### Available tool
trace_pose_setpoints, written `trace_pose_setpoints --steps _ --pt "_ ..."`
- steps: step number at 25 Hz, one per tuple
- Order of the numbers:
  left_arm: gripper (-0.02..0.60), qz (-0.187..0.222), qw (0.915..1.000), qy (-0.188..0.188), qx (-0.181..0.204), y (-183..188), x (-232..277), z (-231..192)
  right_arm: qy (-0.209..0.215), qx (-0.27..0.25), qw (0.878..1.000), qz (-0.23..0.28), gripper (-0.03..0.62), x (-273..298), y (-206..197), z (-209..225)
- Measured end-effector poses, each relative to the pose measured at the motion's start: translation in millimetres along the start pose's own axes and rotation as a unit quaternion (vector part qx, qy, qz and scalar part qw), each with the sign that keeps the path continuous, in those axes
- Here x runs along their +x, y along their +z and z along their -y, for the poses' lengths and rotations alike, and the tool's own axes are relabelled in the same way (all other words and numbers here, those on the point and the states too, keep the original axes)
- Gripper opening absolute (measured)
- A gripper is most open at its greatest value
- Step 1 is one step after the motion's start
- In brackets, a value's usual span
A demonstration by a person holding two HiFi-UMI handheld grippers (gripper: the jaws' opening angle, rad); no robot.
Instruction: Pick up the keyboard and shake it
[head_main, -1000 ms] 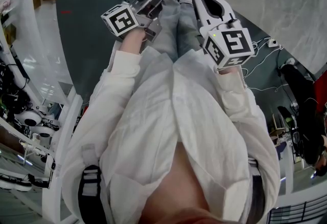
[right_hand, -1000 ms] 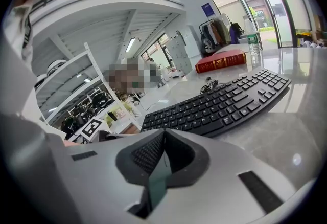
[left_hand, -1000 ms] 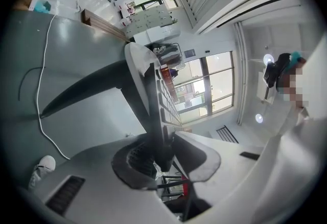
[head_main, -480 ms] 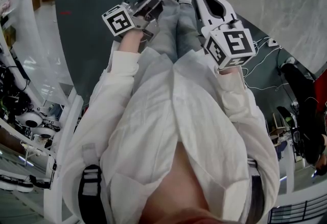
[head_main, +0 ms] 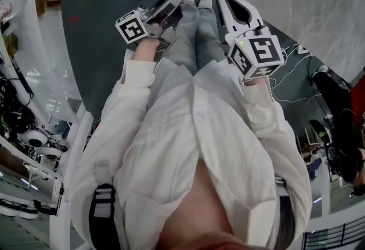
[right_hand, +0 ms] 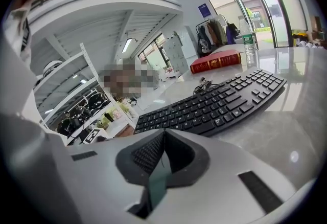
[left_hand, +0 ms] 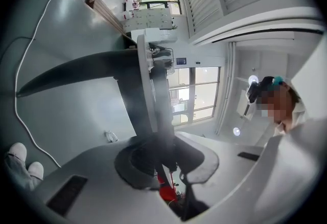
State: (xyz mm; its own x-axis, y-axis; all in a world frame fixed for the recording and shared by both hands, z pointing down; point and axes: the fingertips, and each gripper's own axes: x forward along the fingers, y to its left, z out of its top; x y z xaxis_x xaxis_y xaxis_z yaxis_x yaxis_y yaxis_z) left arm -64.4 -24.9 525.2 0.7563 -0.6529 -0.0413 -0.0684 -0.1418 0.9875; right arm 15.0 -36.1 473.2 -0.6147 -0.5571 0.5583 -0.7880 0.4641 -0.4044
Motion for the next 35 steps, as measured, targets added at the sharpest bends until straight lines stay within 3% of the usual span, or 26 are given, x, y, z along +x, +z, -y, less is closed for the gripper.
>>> trace_pose_setpoints --steps 12,21,35 --pt "0.078 -0.005 0.9984 -0.056 -0.002 2.4 1.8 2.5 -0.024 0.002 1.000 -0.008 0.029 -1.0 -6.0 15.9" --pt "0.084 0.002 0.9948 -0.097 -0.032 -0.1 0.4 0.7 -0.025 0.008 1.000 -0.006 0.029 0.0 -10.0 18.4" --pt "0.094 0.005 0.9904 -0.137 -0.013 3.3 3.0 3.3 -0.043 0.015 0.999 -0.017 0.029 4.0 -17.7 34.0"
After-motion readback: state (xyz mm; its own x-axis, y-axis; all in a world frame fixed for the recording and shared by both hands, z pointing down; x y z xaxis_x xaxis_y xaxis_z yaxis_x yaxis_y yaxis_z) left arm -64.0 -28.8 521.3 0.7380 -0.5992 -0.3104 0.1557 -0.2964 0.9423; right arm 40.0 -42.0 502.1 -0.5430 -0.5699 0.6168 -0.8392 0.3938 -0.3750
